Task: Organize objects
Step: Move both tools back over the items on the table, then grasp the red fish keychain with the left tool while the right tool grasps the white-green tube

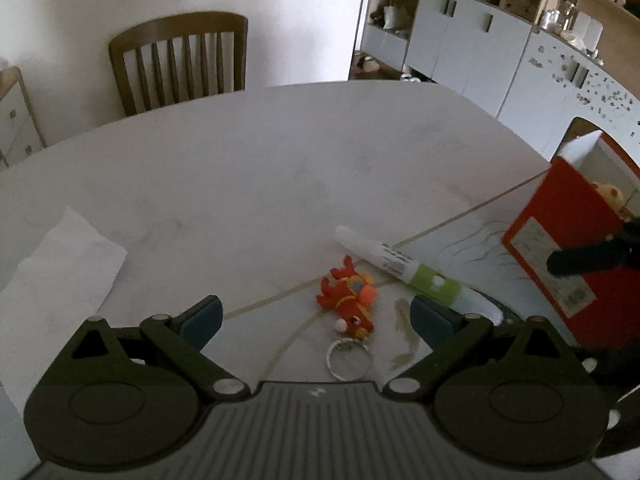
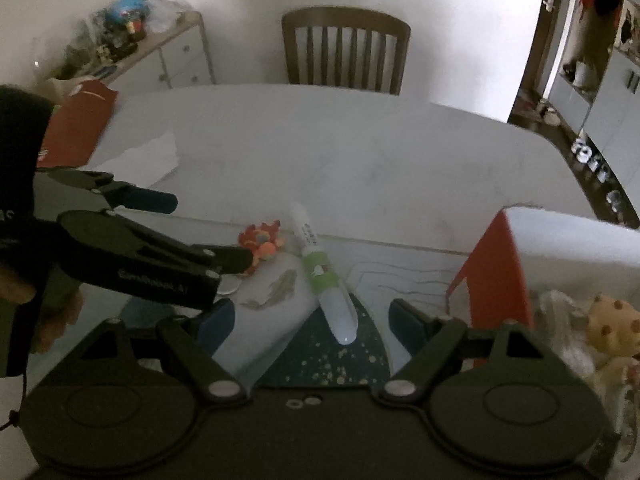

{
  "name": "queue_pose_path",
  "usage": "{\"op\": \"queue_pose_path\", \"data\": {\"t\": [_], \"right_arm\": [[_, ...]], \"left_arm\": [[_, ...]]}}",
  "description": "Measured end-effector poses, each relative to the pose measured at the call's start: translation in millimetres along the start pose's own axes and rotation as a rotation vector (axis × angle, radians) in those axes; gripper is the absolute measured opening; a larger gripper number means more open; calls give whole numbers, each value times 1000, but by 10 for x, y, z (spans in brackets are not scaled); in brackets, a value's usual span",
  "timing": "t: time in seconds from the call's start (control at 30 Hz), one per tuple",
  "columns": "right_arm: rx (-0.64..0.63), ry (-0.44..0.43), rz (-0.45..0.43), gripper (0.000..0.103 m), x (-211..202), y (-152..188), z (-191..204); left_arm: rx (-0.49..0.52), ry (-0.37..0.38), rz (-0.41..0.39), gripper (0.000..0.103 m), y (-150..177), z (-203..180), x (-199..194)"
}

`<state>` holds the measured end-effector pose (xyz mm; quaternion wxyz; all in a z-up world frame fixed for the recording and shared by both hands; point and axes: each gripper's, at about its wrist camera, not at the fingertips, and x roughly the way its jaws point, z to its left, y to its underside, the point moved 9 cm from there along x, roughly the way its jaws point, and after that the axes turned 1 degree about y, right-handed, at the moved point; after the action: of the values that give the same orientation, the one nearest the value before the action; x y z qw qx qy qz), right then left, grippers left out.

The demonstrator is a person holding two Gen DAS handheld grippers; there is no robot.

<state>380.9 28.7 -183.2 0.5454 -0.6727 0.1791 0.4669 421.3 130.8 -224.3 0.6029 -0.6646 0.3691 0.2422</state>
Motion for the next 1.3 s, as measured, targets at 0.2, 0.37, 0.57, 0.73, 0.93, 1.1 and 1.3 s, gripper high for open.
{"op": "queue_pose_path", "data": {"t": [0.2, 0.37, 0.57, 0.73, 0.93, 1.1, 1.3], "right_arm": [[-69, 10, 31, 83, 248, 67, 61], [-77, 33, 19, 82, 392, 64, -8], [-56, 36, 25, 62, 530, 90, -81], [-45, 14, 9, 53, 522, 86, -93], [-52, 9, -1, 39, 510, 104, -98], [-39, 21, 4, 26, 504, 72, -118], [45, 34, 37, 21, 454, 111, -160]], "left_arm": [[28, -8, 20, 101, -13, 31, 198], [49, 13, 17, 101, -8, -38, 296], [76, 25, 16, 99, -2, -105, 385], [111, 21, -6, 80, -33, -151, 375], [165, 28, -16, 52, -33, -254, 334], [212, 30, -8, 39, 0, -338, 312], [177, 18, 16, 39, 22, -332, 272]]}}
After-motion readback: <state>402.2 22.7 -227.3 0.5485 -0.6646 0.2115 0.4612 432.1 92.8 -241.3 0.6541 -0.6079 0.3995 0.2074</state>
